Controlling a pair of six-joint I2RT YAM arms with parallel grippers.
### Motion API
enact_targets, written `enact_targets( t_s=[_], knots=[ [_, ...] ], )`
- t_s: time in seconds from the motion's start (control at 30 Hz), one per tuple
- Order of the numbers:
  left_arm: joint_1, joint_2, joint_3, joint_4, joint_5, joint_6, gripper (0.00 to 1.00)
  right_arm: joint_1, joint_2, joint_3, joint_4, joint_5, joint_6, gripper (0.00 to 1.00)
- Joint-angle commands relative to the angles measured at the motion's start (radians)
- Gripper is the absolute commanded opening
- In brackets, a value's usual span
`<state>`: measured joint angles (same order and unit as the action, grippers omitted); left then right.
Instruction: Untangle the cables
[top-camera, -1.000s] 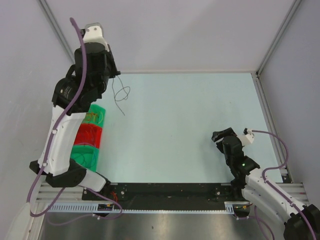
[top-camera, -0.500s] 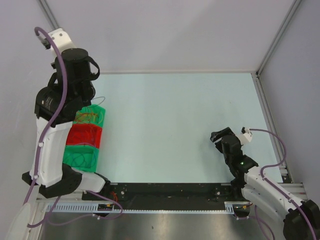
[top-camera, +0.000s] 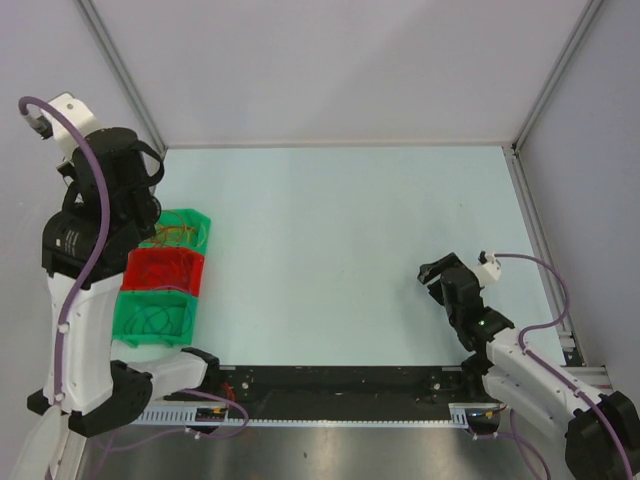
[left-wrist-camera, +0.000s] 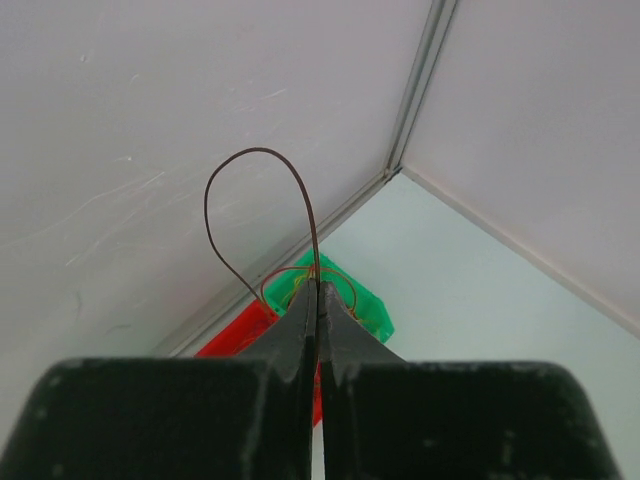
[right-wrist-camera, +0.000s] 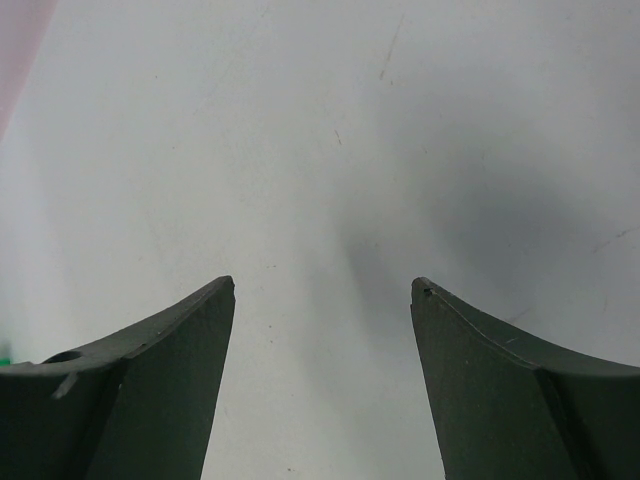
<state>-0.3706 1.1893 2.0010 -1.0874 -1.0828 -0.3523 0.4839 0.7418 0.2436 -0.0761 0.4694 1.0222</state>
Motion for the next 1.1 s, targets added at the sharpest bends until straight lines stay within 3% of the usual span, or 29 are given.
enact_targets(
  t_s=[0.0,0.43,0.67,1.07],
  knots=[
    [0.105,-0.043,-0.105,0.056,0.129,-0.011,0.0,-0.005,0.007,0.045,0.036,0.006,-0.013,0.76],
    [0.398,-0.137,-0.49,0.23,0.423,-0.066,0.0,-0.013,0.048,0.062,0.055,-0.028,-0.039,0.77],
    [0.554,-0.126,-0.603,0.29,0.55,-0.1,0.0,-0.019,0.087,0.077,0.059,-0.052,-0.048,0.76],
    [0.605,-0.091,-0.778,0.428,0.673,-0.171,0.0,-0.03,0.108,0.086,0.059,-0.067,-0.048,0.76]
  ],
)
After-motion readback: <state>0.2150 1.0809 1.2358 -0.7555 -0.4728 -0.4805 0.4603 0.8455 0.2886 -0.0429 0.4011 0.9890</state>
